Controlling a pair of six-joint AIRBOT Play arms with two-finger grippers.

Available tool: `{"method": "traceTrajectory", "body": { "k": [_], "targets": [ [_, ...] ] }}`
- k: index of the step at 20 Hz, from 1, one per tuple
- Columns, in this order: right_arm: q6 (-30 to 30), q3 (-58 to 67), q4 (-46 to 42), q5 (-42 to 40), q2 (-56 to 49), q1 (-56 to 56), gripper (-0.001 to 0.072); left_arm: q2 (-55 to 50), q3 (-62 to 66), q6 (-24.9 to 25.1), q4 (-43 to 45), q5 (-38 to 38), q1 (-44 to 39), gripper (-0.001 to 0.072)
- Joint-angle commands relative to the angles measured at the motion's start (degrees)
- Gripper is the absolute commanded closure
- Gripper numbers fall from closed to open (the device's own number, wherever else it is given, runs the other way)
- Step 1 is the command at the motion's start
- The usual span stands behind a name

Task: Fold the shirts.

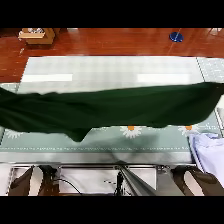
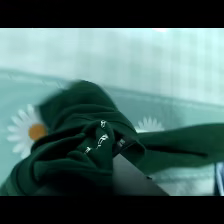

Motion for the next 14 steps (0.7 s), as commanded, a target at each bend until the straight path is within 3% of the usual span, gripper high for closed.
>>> {"method": "traceTrajectory", "body": {
  "k": [1, 7, 14],
  "targets": [
    [-2.05, -8.72, -1.49, -6.93, -4.39, 1.79, 0.0692, 0.79, -15.50, 0.92, 1.16, 6.29, -6.25, 0.0675],
    [-6.36, -12.90, 2.54, -16.35, -13.77, 1.79, 0.0691, -4.50, -27.63, 1.18, 1.27, 26.49, -20.79, 0.0673],
    [-8.33, -12.90, 4.24, -20.96, -20.87, 1.79, 0.0691, -16.31, -28.06, 3.69, 1.27, 39.36, -27.65, 0.0673]
  ]
}}
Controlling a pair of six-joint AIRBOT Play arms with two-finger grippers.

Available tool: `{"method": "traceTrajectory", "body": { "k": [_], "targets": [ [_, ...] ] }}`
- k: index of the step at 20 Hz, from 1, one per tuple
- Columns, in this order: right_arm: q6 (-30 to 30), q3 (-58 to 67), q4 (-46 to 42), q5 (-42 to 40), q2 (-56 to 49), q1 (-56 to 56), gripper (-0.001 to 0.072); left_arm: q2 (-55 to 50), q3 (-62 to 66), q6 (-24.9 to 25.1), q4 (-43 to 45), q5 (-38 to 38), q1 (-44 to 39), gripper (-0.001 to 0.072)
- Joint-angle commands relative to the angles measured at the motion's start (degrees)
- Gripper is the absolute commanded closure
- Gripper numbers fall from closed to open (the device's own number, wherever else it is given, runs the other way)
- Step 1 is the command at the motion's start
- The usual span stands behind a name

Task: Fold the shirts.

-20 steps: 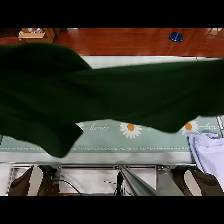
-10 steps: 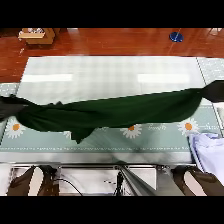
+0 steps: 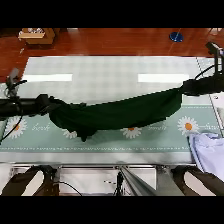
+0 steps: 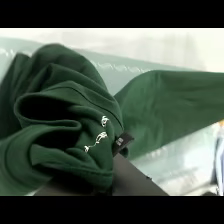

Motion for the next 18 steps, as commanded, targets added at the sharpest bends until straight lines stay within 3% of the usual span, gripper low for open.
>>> {"method": "traceTrajectory", "body": {
  "k": [1, 6, 11, 15, 17, 18],
  "targets": [
    [-1.20, -0.20, 0.63, -3.76, -3.65, 0.00, 0.0691, -5.88, -0.59, 0.79, 0.09, 9.07, -2.01, 0.0673],
    [-1.42, -0.20, 0.68, -12.90, -7.48, 0.02, 0.0691, -12.52, -0.59, 0.90, 0.02, 17.79, -2.19, 0.0672],
    [-1.40, -0.20, 2.01, -19.74, -11.56, 0.02, 0.0691, -16.55, -0.59, 8.41, -0.17, 22.73, -2.21, 0.0657],
    [-1.42, -0.20, 5.99, -21.40, -16.76, 0.02, 0.0691, -19.17, -0.59, 10.97, -0.17, 24.17, -2.21, 0.0627],
    [-1.42, -0.20, 8.24, -21.49, -19.04, 0.02, 0.0691, -20.39, -0.59, 11.13, -0.17, 24.17, -2.21, 0.0496],
    [-1.42, -0.20, 8.90, -21.64, -20.02, 0.02, 0.0691, -20.92, -0.59, 11.13, -0.15, 24.15, -2.21, 0.0496]
  ]
}}
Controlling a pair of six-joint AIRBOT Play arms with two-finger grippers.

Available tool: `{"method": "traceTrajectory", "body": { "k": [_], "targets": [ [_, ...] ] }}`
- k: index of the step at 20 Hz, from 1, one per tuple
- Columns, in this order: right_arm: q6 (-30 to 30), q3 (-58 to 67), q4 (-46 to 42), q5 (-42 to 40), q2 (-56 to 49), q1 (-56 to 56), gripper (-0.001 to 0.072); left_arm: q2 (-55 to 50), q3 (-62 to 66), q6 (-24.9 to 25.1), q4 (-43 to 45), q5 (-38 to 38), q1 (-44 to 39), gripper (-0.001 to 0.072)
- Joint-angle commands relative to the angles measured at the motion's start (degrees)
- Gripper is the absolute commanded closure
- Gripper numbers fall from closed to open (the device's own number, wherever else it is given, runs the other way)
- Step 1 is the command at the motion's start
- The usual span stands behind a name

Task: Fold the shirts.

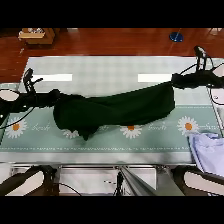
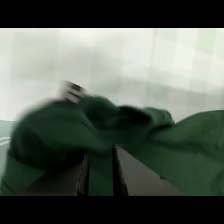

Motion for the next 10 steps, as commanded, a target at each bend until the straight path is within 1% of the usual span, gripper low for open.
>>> {"method": "traceTrajectory", "body": {
  "k": [1, 2, 3, 4, 6, 7, 8, 9, 10],
  "targets": [
    [0.04, -0.02, 3.21, -1.33, -3.72, 0.02, 0.0691, -2.03, -0.02, 1.22, 0.04, 0.81, 0.00, 0.0482],
    [0.04, -0.02, 3.19, -1.57, -4.24, 0.02, 0.0691, -2.29, -0.02, 1.22, 0.07, 1.01, 0.02, 0.0384],
    [0.04, -0.02, 3.21, -1.95, -4.46, 0.02, 0.0691, -2.40, -0.02, 1.20, 0.07, 1.44, 0.02, 0.0316],
    [0.04, -0.02, 3.26, -2.38, -4.57, 0.02, 0.0691, -2.45, -0.02, 1.20, 0.07, 1.60, 0.02, 0.0297],
    [0.07, 0.00, 3.23, -2.58, -4.55, 0.02, 0.0691, -2.45, 0.00, 1.20, 0.07, 1.38, 0.02, 0.0295],
    [0.07, 0.00, 3.21, -2.29, -4.55, 0.02, 0.0690, -2.45, 0.11, 1.22, 0.09, 0.57, 0.02, 0.0281],
    [0.04, 0.00, 3.21, -1.99, -4.55, 0.00, 0.0691, -2.45, 0.33, 1.20, 0.39, -0.81, 0.11, 0.0162],
    [0.04, 0.00, 3.19, -1.75, -4.55, 0.02, 0.0690, -2.34, 0.33, 1.20, 0.81, -2.67, 0.31, 0.0095],
    [0.04, 0.00, 3.17, -1.73, -4.55, 0.02, 0.0690, -2.29, 0.31, 1.18, 1.97, -6.05, 0.79, 0.0057]
  ]
}}
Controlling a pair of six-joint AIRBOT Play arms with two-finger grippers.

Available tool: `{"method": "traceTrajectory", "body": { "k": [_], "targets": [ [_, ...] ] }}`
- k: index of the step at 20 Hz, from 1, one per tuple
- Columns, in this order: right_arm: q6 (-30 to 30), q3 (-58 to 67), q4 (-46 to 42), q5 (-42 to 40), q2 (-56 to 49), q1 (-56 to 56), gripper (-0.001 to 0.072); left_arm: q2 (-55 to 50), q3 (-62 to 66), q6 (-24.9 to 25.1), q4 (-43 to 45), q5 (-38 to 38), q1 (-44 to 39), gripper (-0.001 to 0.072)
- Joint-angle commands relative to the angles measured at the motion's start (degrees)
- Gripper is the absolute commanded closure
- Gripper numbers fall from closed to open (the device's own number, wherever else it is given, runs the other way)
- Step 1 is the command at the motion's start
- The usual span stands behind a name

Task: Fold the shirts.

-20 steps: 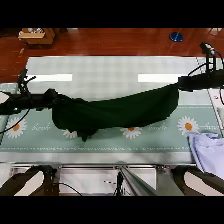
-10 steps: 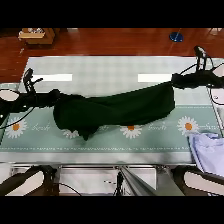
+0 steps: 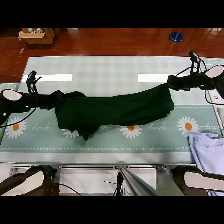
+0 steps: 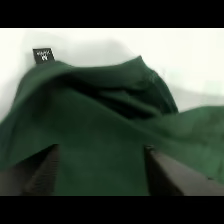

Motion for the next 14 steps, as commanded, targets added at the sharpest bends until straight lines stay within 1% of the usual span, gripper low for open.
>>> {"method": "traceTrajectory", "body": {
  "k": [1, 2, 4, 5, 7, 9, 12, 14],
  "targets": [
    [0.02, 0.00, 0.13, 0.24, -0.17, 0.00, 0.0691, -0.07, 0.04, 0.00, 3.02, -8.96, 1.05, 0.0046],
    [0.00, 0.00, 0.11, 0.26, -0.17, 0.00, 0.0691, -0.07, -0.11, -0.07, 5.03, -13.14, 1.44, 0.0046],
    [0.00, 0.00, 0.09, 0.39, -0.17, 0.00, 0.0691, 0.04, -0.22, -2.97, 9.94, -19.52, 2.38, 0.0051],
    [0.00, 0.00, 0.11, 0.70, -0.17, 0.02, 0.0691, 0.48, -0.20, -3.98, 11.21, -21.05, 3.34, 0.0052],
    [-0.09, -0.02, -0.20, 1.62, -0.17, 0.00, 0.0690, 3.10, -0.20, -4.11, 11.34, -22.60, 6.97, 0.0053],
    [-0.81, 0.00, -0.81, 2.45, -0.20, 0.02, 0.0690, 6.51, -0.22, -4.11, 12.22, -27.39, 11.34, 0.0053],
    [-0.90, -0.02, -1.49, 2.69, -0.20, 0.02, 0.0691, 8.72, -1.60, -4.74, 14.19, -33.86, 14.84, 0.0053],
    [-0.90, -0.02, -1.51, 2.89, -0.20, 0.02, 0.0690, 8.63, -3.43, -5.42, 13.77, -33.29, 14.23, 0.0053]
  ]
}}
